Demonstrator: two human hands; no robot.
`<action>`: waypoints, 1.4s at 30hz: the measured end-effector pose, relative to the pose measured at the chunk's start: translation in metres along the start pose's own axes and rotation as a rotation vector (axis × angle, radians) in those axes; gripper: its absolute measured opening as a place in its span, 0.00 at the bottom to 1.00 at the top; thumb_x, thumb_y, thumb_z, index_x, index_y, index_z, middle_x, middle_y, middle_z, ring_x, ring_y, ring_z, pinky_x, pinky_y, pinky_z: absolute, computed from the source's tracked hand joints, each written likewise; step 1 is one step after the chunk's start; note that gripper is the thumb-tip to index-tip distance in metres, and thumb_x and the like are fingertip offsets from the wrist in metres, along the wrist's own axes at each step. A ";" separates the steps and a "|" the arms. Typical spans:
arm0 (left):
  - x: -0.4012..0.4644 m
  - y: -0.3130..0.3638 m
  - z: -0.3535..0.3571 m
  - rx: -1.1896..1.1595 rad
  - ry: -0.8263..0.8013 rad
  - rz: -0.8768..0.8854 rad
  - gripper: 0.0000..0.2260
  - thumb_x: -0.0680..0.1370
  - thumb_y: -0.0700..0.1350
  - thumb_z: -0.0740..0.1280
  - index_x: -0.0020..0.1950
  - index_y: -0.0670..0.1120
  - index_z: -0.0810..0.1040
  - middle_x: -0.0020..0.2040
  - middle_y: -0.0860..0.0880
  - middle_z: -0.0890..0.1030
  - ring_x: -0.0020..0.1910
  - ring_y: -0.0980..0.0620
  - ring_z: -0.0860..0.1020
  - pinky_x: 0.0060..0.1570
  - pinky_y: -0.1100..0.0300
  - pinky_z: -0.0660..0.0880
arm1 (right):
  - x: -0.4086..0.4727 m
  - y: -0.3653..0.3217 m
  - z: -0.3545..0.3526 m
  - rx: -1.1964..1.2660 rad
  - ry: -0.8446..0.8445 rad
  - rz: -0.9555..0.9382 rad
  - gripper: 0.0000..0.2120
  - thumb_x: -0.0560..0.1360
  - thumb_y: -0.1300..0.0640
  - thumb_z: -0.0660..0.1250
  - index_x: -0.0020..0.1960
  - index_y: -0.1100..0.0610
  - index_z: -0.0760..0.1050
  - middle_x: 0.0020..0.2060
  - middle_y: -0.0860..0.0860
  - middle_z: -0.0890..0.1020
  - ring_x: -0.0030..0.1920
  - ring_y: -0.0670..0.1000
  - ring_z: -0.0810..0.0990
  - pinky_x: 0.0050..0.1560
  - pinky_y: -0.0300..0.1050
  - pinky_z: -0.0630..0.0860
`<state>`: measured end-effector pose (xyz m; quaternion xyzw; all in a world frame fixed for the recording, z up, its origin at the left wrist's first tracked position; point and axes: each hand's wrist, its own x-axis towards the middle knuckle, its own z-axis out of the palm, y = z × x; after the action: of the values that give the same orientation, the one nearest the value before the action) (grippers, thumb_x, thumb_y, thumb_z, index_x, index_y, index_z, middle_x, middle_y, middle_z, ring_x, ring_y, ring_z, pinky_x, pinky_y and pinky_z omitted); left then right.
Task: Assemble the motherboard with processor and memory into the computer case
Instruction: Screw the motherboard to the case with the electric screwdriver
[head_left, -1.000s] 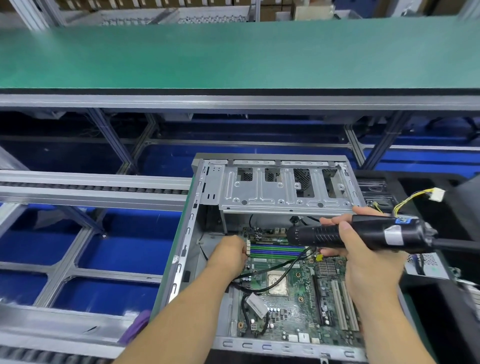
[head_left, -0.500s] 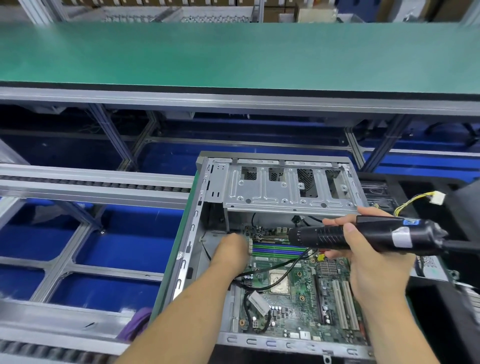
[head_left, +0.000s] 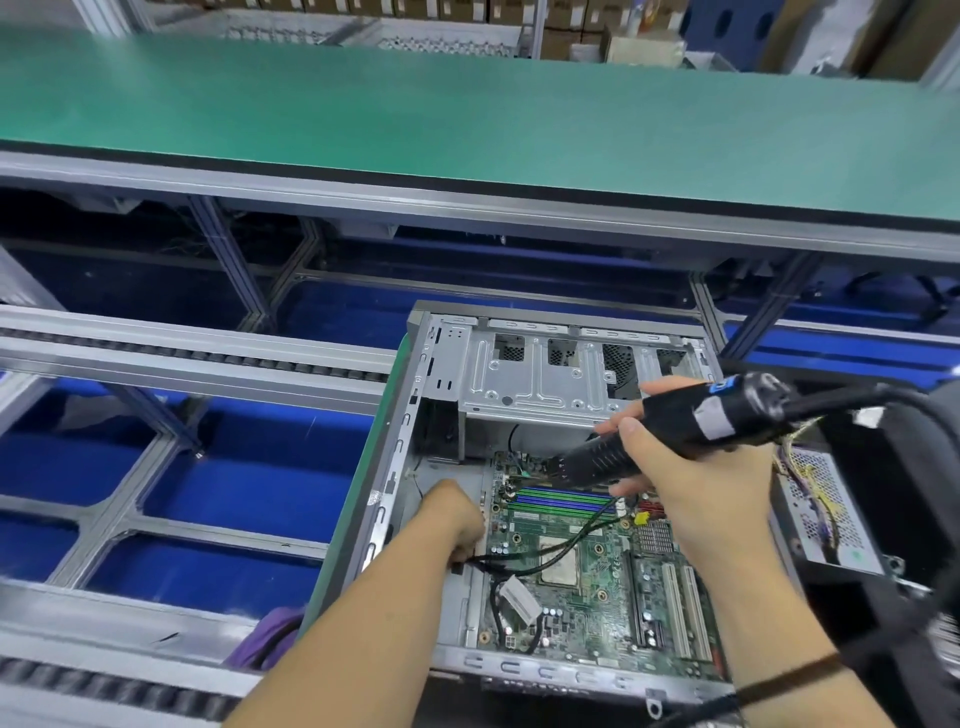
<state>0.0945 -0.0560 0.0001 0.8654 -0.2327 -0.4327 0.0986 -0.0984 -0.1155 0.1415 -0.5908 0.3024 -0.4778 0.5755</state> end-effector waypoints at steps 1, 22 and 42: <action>0.003 0.000 0.001 -0.028 0.000 0.008 0.07 0.76 0.35 0.68 0.52 0.38 0.73 0.55 0.39 0.83 0.52 0.43 0.83 0.47 0.54 0.80 | 0.001 0.001 0.002 -0.010 -0.009 0.011 0.13 0.64 0.50 0.76 0.48 0.43 0.82 0.40 0.54 0.85 0.40 0.58 0.87 0.27 0.49 0.81; 0.006 0.002 0.005 0.029 0.073 0.122 0.11 0.76 0.41 0.71 0.57 0.41 0.74 0.56 0.43 0.81 0.54 0.46 0.81 0.42 0.60 0.75 | 0.009 -0.012 0.032 -0.151 -0.103 -0.034 0.14 0.69 0.62 0.76 0.44 0.42 0.83 0.40 0.56 0.85 0.40 0.60 0.86 0.26 0.48 0.81; -0.024 0.012 -0.009 0.059 0.303 0.591 0.10 0.75 0.45 0.74 0.55 0.45 0.81 0.43 0.49 0.81 0.43 0.50 0.79 0.44 0.60 0.76 | 0.006 -0.022 0.008 -0.003 0.014 -0.036 0.16 0.72 0.68 0.75 0.45 0.46 0.83 0.38 0.55 0.84 0.43 0.63 0.86 0.26 0.48 0.80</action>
<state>0.0859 -0.0549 0.0270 0.8176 -0.4686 -0.2447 0.2281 -0.0931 -0.1143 0.1654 -0.5938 0.2963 -0.4917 0.5637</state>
